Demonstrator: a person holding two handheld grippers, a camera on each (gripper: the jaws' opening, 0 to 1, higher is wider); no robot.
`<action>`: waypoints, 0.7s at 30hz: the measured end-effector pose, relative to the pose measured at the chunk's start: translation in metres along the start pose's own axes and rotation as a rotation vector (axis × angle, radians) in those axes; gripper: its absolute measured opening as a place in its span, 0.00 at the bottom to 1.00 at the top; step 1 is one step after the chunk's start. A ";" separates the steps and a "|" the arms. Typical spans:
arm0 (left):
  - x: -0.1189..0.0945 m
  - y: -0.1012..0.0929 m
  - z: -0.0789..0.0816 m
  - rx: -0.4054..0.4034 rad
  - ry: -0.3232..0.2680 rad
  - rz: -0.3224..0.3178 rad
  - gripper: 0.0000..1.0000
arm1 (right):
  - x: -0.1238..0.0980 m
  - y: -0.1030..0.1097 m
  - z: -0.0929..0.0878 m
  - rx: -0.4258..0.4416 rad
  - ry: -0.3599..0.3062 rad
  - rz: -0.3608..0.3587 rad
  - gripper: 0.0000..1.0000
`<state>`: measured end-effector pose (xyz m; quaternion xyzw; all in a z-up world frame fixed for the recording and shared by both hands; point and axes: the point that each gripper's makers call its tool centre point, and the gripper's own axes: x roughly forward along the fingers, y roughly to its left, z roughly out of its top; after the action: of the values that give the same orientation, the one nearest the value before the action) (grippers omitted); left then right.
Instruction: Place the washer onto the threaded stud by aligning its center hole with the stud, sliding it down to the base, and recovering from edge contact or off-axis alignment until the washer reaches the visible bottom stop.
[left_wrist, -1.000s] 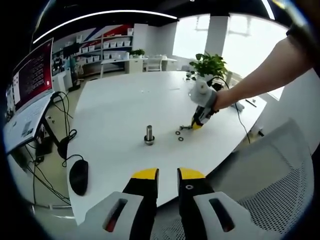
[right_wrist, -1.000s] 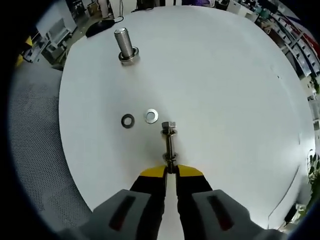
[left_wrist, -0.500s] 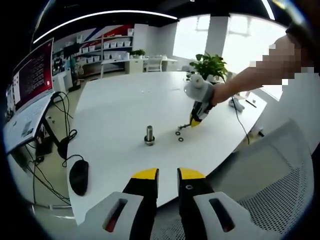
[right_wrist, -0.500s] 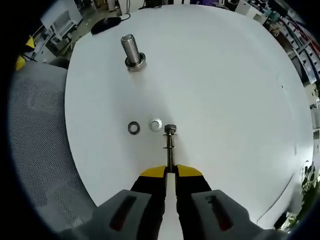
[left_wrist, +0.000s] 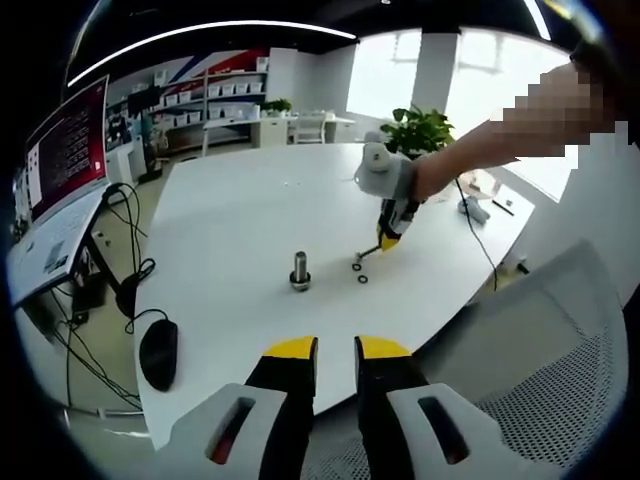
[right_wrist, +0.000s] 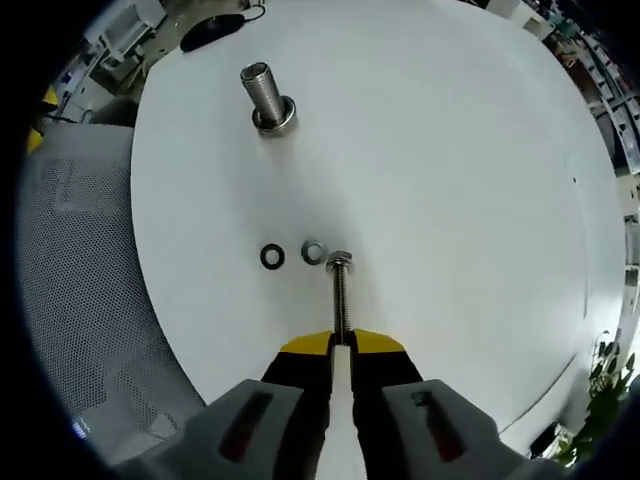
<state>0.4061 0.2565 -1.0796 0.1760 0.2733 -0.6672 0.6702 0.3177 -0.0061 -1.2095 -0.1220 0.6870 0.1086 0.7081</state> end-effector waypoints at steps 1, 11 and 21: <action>0.000 0.000 0.000 0.000 -0.001 0.000 0.12 | -0.001 -0.001 0.000 -0.001 0.005 -0.003 0.08; 0.001 0.000 -0.001 0.003 0.002 -0.001 0.12 | -0.006 -0.003 0.001 0.043 0.081 0.005 0.08; 0.001 0.000 -0.001 0.004 0.001 -0.003 0.12 | -0.009 -0.010 0.006 0.066 0.117 0.011 0.08</action>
<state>0.4058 0.2561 -1.0810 0.1773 0.2726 -0.6688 0.6686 0.3268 -0.0135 -1.1999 -0.1011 0.7310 0.0825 0.6698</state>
